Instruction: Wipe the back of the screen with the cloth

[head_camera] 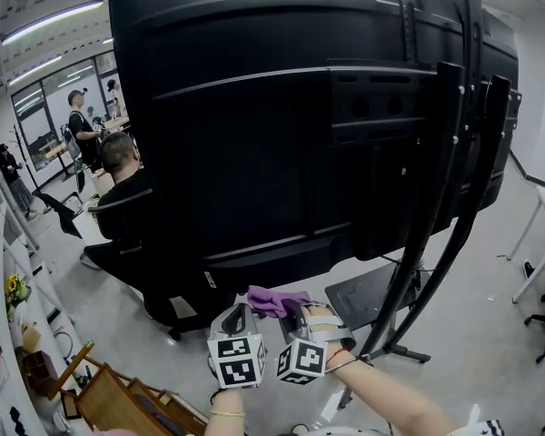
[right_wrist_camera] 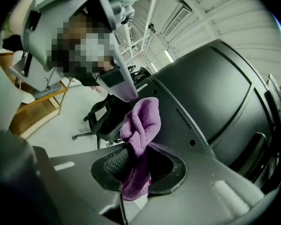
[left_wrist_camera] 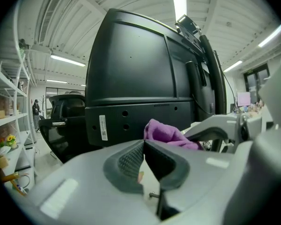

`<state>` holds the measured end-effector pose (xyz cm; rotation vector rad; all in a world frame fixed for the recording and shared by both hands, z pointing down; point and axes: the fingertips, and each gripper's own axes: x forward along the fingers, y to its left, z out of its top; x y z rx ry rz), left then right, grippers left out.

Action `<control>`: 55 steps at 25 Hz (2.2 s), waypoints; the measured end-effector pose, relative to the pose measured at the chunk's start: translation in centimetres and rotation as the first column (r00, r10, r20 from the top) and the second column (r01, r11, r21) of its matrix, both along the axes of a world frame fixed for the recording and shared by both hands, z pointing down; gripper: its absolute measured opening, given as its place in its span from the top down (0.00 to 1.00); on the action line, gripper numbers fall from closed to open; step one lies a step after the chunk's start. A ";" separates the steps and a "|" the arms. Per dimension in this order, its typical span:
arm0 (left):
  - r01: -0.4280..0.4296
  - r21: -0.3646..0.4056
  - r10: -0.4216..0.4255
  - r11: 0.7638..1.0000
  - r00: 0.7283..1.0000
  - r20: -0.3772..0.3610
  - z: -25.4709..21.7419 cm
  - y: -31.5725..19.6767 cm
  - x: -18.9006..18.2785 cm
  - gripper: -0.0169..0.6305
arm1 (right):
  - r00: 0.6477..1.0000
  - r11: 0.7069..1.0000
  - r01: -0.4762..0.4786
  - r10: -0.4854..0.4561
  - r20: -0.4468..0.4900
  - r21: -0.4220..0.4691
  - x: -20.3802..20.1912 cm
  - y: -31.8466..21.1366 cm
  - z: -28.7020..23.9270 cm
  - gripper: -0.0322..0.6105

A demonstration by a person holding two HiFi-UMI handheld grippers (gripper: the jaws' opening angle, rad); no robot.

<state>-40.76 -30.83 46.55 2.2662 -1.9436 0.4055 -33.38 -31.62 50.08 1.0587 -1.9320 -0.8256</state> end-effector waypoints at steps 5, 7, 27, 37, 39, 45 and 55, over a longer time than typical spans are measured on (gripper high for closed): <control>-0.059 -0.004 0.059 0.998 0.998 -0.004 -0.4 0.1 2.8 0.96 | 0.967 0.996 -0.064 0.077 0.244 -0.061 3.6 1.1 -1.6 0.84; -0.096 -0.003 0.096 0.995 0.995 -0.020 -0.8 0.3 5.0 0.96 | 0.922 0.990 -0.092 0.124 0.368 -0.104 6.1 1.6 -2.6 0.84; -0.331 0.001 0.327 0.944 0.933 -0.152 0.1 5.4 49.0 0.96 | 0.585 0.923 -0.313 0.374 0.720 -0.224 52.9 10.9 -5.7 0.84; -0.394 -0.040 0.384 0.918 0.910 -0.155 -0.3 6.3 63.7 0.96 | 0.519 0.886 -0.395 0.435 0.736 -0.245 67.8 13.1 -5.7 0.84; -0.399 -0.043 0.389 0.916 0.909 -0.150 -0.5 5.9 65.3 0.96 | 0.510 0.888 -0.391 0.429 0.745 -0.243 69.2 12.4 -5.7 0.84; -0.386 -0.031 0.376 0.922 0.912 -0.163 -1.3 2.3 69.6 0.96 | 0.512 0.900 -0.368 0.405 0.758 -0.232 73.2 8.2 -6.7 0.84; -0.338 0.016 0.335 0.941 0.925 -0.179 -6.5 -9.3 77.2 0.96 | 0.766 0.964 -0.263 0.196 0.612 0.021 80.8 -6.8 -19.0 0.84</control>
